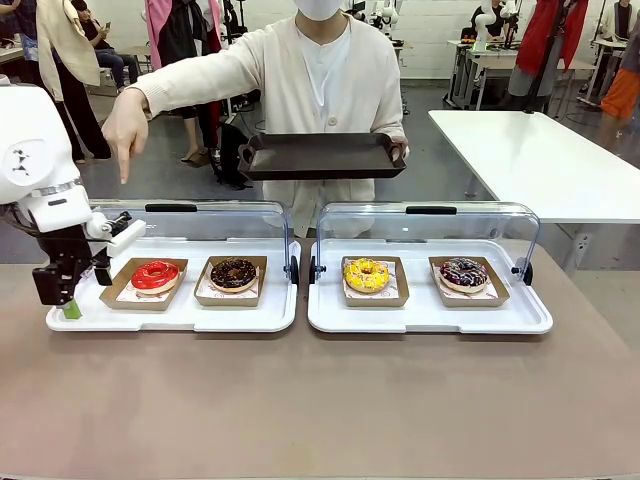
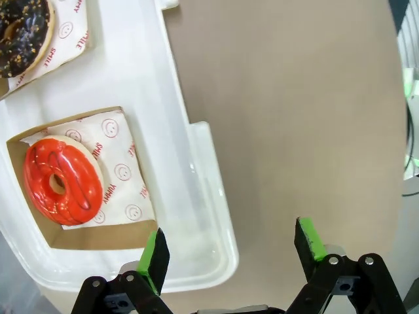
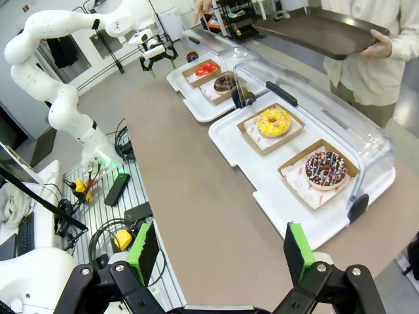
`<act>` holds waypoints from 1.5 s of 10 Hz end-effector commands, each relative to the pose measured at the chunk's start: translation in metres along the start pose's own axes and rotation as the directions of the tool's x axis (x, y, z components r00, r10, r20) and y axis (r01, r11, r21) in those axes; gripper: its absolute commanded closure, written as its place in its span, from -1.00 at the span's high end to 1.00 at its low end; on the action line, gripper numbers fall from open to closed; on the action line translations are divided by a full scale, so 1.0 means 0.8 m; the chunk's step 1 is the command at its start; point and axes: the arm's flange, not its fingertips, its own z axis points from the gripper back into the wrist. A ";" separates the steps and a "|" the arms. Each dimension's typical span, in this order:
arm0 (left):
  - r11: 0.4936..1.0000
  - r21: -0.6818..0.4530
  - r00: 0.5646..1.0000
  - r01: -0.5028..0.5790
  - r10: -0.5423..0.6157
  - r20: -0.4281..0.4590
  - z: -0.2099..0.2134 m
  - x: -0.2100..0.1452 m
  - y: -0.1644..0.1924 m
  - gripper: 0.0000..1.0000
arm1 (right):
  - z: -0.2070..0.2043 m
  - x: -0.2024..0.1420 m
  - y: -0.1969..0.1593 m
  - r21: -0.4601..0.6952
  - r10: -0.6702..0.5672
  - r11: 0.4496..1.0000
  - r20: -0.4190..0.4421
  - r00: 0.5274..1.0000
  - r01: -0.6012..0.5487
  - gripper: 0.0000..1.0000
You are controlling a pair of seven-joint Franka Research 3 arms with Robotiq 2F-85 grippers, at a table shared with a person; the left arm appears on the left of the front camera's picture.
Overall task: Provide the desired donut to the person.
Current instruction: Pick up and lift the Paper togo box containing the Donut pointed at by the person.
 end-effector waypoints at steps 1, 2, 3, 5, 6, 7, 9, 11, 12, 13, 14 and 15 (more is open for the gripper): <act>0.999 0.040 1.000 -0.018 0.019 -0.012 -0.017 0.004 0.014 1.00 | 0.000 0.000 0.000 0.008 0.007 1.000 0.012 1.000 -0.007 1.00; 0.998 0.043 0.999 -0.034 0.034 -0.008 -0.025 0.003 0.022 1.00 | 0.000 0.000 0.000 0.008 0.007 1.000 0.012 1.000 -0.007 1.00; 0.998 0.056 0.999 -0.033 0.034 -0.011 -0.033 0.001 0.028 1.00 | 0.000 0.000 0.000 0.008 0.007 1.000 0.012 1.000 -0.007 1.00; 0.995 0.090 0.999 -0.033 0.034 -0.017 -0.041 0.000 0.036 1.00 | 0.000 0.000 0.000 0.008 0.007 1.000 0.012 1.000 -0.007 1.00; 0.995 0.095 0.999 -0.038 0.040 -0.019 -0.045 -0.002 0.040 1.00 | 0.000 0.000 0.000 0.008 0.007 1.000 0.012 1.000 -0.007 1.00; 0.993 0.106 0.999 -0.043 0.046 -0.021 -0.048 -0.004 0.044 1.00 | 0.000 0.000 0.000 0.008 0.007 1.000 0.012 1.000 -0.007 1.00; 0.993 0.107 0.998 -0.057 0.061 -0.029 -0.053 -0.009 0.049 1.00 | 0.000 0.000 0.000 0.008 0.007 1.000 0.012 1.000 -0.007 1.00; 0.992 0.107 0.997 -0.066 0.070 -0.029 -0.057 -0.014 0.054 1.00 | 0.000 0.000 0.000 0.008 0.007 1.000 0.012 1.000 -0.007 1.00; 0.991 0.120 0.998 -0.062 0.065 -0.020 -0.060 -0.017 0.055 0.88 | 0.000 0.000 0.000 0.008 0.007 1.000 0.012 1.000 -0.007 1.00; 0.991 0.120 0.998 -0.058 0.060 -0.012 -0.060 -0.016 0.057 0.08 | 0.000 0.000 0.000 0.008 0.007 1.000 0.012 1.000 -0.007 1.00; 0.991 0.124 0.999 -0.053 0.054 -0.006 -0.060 -0.016 0.057 -0.22 | 0.000 0.000 0.000 0.008 0.007 1.000 0.012 1.000 -0.007 1.00; 0.990 0.127 0.998 -0.055 0.057 -0.005 -0.059 -0.016 0.057 -1.00 | 0.000 0.000 0.000 0.008 0.007 1.000 0.012 1.000 -0.007 1.00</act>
